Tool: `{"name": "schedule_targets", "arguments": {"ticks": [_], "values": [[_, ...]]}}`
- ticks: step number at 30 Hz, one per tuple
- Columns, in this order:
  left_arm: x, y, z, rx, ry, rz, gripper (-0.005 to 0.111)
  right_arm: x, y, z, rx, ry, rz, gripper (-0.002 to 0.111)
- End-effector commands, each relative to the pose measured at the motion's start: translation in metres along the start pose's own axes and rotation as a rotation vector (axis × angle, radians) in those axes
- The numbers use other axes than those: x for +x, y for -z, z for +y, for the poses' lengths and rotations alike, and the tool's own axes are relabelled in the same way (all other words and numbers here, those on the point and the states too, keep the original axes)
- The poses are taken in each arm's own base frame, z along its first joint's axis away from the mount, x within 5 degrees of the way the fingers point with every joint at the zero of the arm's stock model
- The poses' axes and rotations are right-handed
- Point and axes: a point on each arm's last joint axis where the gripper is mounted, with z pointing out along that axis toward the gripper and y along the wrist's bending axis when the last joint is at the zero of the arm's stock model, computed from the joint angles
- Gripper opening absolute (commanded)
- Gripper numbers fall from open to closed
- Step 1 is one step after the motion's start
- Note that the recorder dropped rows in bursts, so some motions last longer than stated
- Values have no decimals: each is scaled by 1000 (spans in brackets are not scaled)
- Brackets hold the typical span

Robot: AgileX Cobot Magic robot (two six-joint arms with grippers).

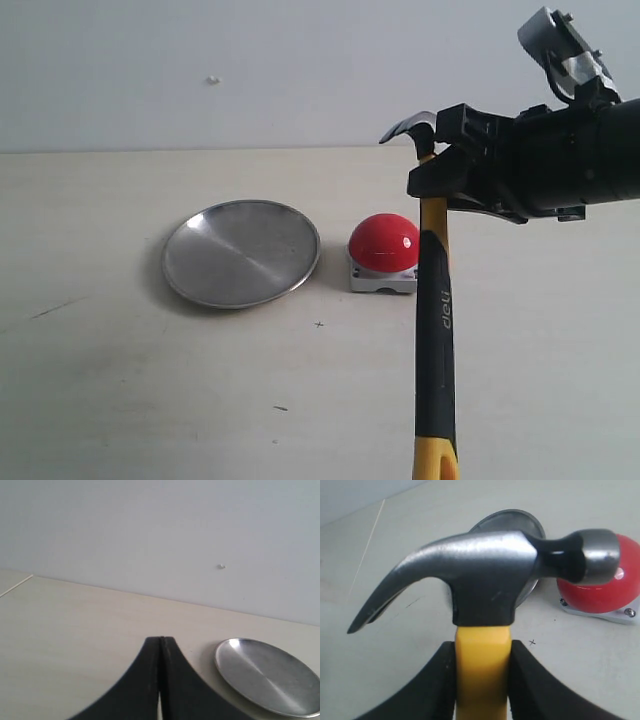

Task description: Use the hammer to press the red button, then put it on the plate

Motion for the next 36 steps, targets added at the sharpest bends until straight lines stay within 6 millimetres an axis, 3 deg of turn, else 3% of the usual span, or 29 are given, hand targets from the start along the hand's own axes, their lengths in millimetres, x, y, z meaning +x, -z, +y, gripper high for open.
{"name": "schedule_targets", "arguments": {"ticks": [1,18,22,29,32,36], "values": [[1,0,0,2,2,-2,0,-4,4,5,-21,-1,-37,0],[-2,0,0,3,2,-31,0,-8,4,9,-76,7,-80,0],[-9,1,-1,20,190,-109,0,-9,4,10,-84,1,-99,0],[-11,1,-1,22,200,-123,0,-12,4,12,-111,-26,-125,0],[-10,1,-1,27,297,-116,0,-12,3,15,-132,-31,-137,0],[-10,1,-2,50,328,-109,0,-9,-10,21,-176,-45,-130,0]]}}
